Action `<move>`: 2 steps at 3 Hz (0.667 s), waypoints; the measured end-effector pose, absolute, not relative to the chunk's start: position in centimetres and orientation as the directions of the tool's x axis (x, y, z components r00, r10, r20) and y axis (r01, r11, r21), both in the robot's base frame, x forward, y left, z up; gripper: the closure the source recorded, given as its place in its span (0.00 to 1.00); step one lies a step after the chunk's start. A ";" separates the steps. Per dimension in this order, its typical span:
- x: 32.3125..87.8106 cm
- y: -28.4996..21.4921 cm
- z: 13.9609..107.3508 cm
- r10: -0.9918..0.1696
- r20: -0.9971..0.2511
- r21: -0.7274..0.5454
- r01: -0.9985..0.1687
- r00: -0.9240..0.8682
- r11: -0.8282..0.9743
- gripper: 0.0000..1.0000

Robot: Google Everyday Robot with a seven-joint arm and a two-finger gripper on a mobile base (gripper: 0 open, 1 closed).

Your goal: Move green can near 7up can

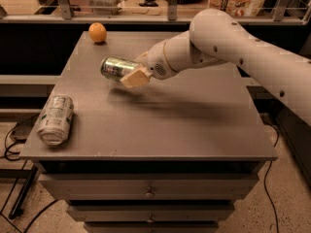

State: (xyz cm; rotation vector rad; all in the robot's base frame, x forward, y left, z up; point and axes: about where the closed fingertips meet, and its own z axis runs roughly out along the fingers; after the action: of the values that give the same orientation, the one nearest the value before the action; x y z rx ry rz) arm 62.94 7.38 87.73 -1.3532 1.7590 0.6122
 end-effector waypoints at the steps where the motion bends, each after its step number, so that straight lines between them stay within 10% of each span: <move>1: 60.4 9.8 86.8 -0.558 -0.827 -0.081 -0.967 -0.071 0.243 0.84; 2: 58.4 11.9 85.8 -0.548 -0.833 -0.048 -0.980 -0.068 0.194 0.60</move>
Offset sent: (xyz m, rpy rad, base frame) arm -0.0661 0.0657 -0.0305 0.0354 0.0816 0.1691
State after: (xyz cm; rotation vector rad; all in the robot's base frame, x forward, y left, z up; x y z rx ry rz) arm 58.44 11.91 85.79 -1.4496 1.7192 0.7255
